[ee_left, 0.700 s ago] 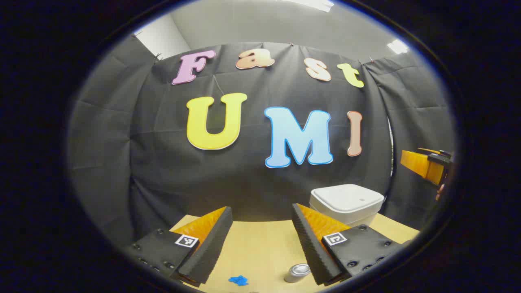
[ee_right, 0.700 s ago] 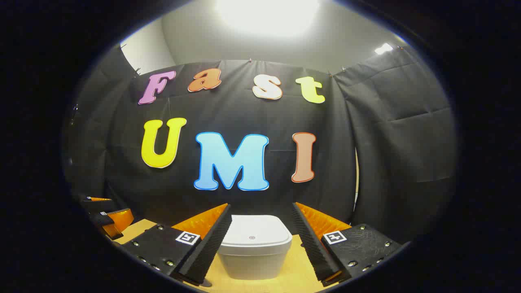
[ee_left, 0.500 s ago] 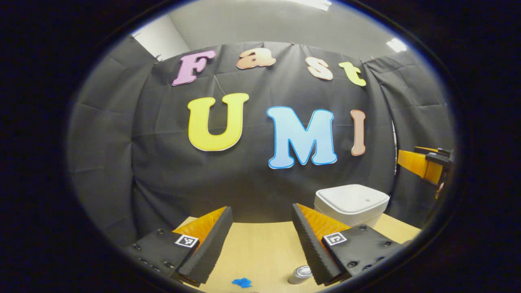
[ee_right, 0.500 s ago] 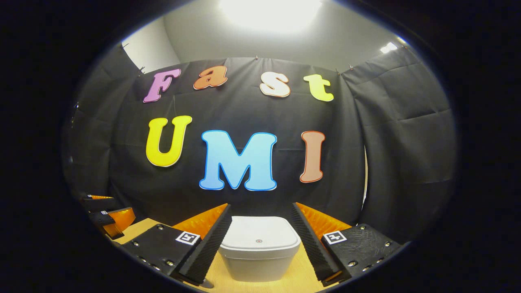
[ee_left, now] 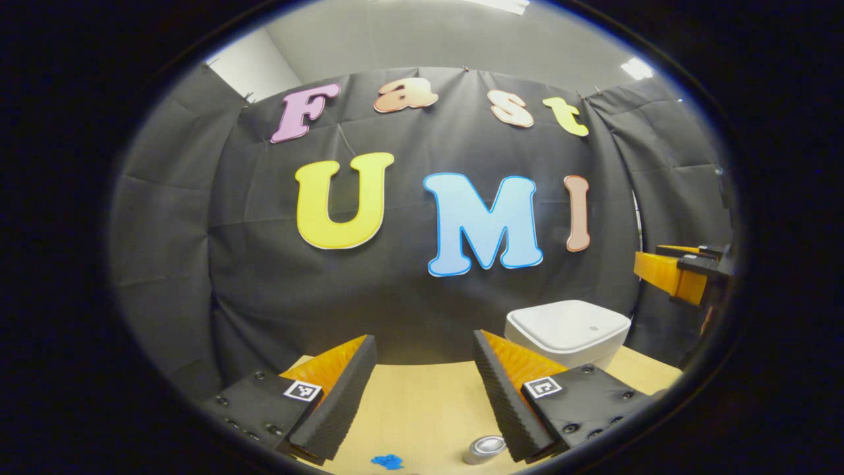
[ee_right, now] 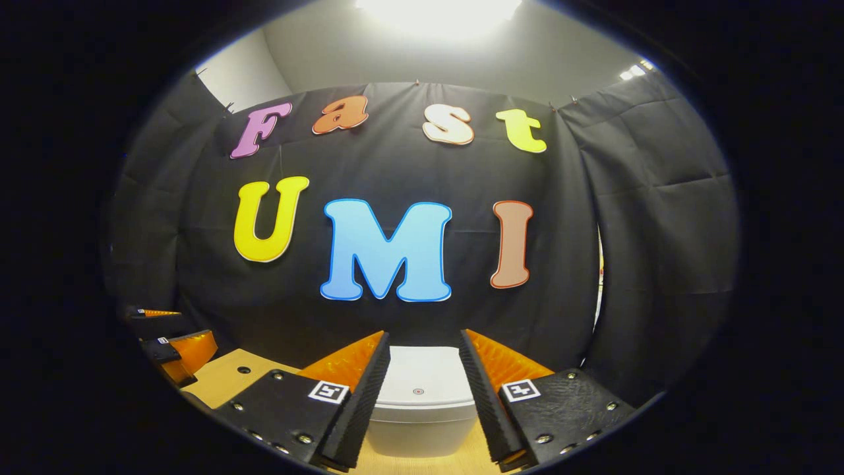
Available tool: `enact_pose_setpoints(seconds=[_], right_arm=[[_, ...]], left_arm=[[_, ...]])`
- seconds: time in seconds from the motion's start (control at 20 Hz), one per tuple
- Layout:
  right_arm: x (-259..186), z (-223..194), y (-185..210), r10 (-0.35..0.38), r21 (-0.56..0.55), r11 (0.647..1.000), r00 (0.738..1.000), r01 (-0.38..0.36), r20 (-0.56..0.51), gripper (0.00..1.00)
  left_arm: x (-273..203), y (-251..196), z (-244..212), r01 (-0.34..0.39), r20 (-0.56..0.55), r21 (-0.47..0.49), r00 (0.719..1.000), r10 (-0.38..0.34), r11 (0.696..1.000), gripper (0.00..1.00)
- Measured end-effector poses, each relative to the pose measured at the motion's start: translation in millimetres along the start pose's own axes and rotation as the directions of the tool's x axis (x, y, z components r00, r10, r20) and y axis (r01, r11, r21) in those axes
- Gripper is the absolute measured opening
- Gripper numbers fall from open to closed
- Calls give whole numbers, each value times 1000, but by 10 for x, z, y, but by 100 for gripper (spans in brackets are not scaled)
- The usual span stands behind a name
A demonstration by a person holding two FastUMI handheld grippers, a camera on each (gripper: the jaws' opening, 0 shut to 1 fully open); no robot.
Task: Press the lid of the desktop garbage bin to open it, pick up the crumpled paper on the desktop and throw it into the bin, then pick up the pop can on the desktop and drop it into the bin, and finally close the garbage bin lid.
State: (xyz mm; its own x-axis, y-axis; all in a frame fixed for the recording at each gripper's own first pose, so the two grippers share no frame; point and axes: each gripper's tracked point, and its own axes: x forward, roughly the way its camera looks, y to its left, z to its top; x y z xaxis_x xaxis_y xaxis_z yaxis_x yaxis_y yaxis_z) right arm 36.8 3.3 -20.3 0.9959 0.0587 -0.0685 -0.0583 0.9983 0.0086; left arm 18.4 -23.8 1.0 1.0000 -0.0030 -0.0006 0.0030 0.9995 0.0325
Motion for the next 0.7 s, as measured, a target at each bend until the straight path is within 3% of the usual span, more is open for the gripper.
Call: enact_pose_setpoints(seconds=[0.05,0.15,0.2,0.3,0.35,0.7], right_arm=[[4,-40,-24,0,3,1000,1000,0,-12,66],[21,-113,6,23,17,1000,999,-22,-41,46],[-13,-137,21,31,19,999,998,-30,-53,46],[63,-131,-69,4,21,1000,999,-3,-38,17],[64,-141,-42,12,22,1000,999,-11,-41,10],[156,-308,-35,48,13,999,995,-47,-87,10]], left_arm=[[2,-15,6,0,0,-2,1000,0,1000,96],[10,-27,6,-2,-3,-7,1000,2,1000,96],[11,-43,11,-4,-5,-10,1000,4,1000,96],[21,-40,-4,-7,-7,-11,1000,7,1000,96],[15,-34,-6,-9,-5,-12,1000,9,1000,96],[27,-39,7,-30,-3,-13,1000,30,999,96]])
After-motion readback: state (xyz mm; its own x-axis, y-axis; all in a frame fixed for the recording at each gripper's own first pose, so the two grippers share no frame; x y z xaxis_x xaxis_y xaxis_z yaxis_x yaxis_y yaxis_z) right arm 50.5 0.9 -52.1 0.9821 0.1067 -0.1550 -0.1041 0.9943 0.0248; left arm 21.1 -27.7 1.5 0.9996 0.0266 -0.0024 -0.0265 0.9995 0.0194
